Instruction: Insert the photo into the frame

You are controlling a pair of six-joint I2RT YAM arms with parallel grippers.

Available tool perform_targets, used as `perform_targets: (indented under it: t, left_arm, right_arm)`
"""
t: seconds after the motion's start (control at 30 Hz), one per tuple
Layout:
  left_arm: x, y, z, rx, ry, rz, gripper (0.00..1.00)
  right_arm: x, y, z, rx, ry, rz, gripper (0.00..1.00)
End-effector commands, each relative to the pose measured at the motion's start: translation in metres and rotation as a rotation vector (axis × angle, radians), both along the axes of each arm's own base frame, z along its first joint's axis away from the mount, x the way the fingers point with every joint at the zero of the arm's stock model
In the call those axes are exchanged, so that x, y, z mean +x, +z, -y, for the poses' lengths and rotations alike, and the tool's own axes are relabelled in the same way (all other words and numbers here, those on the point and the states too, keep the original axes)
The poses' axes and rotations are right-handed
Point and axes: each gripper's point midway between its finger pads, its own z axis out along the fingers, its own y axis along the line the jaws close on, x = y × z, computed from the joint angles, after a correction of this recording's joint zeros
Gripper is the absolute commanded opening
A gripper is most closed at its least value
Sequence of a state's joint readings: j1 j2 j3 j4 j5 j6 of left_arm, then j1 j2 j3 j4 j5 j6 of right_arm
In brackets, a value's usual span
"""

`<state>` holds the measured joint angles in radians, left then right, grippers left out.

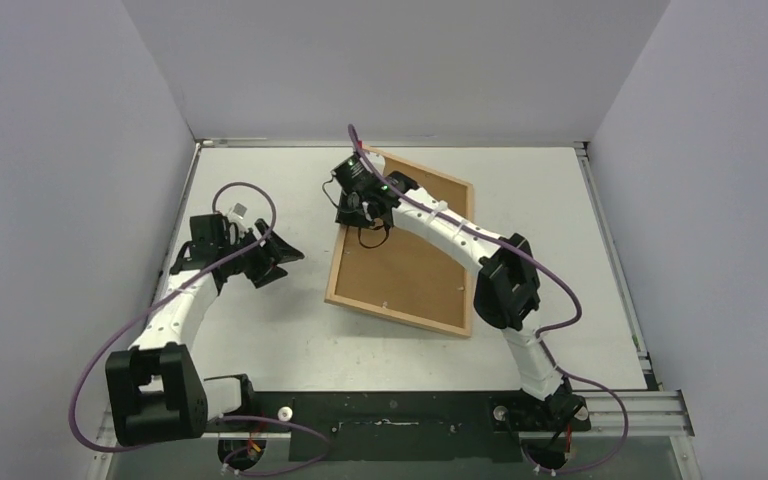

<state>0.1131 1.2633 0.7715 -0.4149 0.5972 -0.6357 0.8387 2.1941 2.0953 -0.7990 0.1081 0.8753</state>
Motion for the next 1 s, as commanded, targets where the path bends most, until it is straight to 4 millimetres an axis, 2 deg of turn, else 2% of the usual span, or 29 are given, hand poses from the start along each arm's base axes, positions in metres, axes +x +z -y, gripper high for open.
perform_targets:
  t: [0.0, 0.13, 0.23, 0.37, 0.57, 0.63, 0.7, 0.8, 0.97]
  left_arm:
    - [-0.008, 0.044, 0.048, -0.152, -0.131, 0.18, 0.68]
    - [-0.019, 0.075, 0.082, -0.243, -0.201, 0.33, 0.77]
    - [-0.022, 0.086, 0.087, -0.273, -0.18, 0.4, 0.81]
    - [-0.026, 0.077, 0.094, -0.278, -0.191, 0.371, 0.81]
    - [-0.026, 0.053, 0.104, -0.184, -0.24, 0.253, 0.77]
    - [-0.023, 0.058, 0.11, -0.193, -0.258, 0.262, 0.73]
    - [-0.02, 0.063, 0.114, -0.205, -0.272, 0.273, 0.62]
    - [-0.015, 0.075, 0.114, -0.185, -0.278, 0.302, 0.41]
    - [-0.009, 0.105, 0.109, -0.134, -0.284, 0.435, 0.21]
  right_arm:
    - [0.004, 0.079, -0.008, 0.211, 0.008, 0.107, 0.0]
    - [0.001, 0.086, -0.01, 0.246, 0.026, 0.098, 0.0]
    - [-0.005, 0.092, -0.013, 0.282, 0.046, 0.09, 0.0]
    - [-0.008, 0.107, -0.017, 0.33, 0.057, 0.098, 0.0]
    - [-0.012, 0.124, -0.019, 0.387, 0.062, 0.103, 0.0]
    - [-0.014, 0.126, -0.019, 0.393, 0.065, 0.101, 0.0]
    - [-0.014, 0.124, -0.017, 0.383, 0.062, 0.099, 0.0]
    - [-0.013, 0.117, -0.011, 0.318, 0.056, 0.115, 0.0]
    - [-0.013, 0.102, 0.001, 0.192, 0.057, 0.124, 0.0]
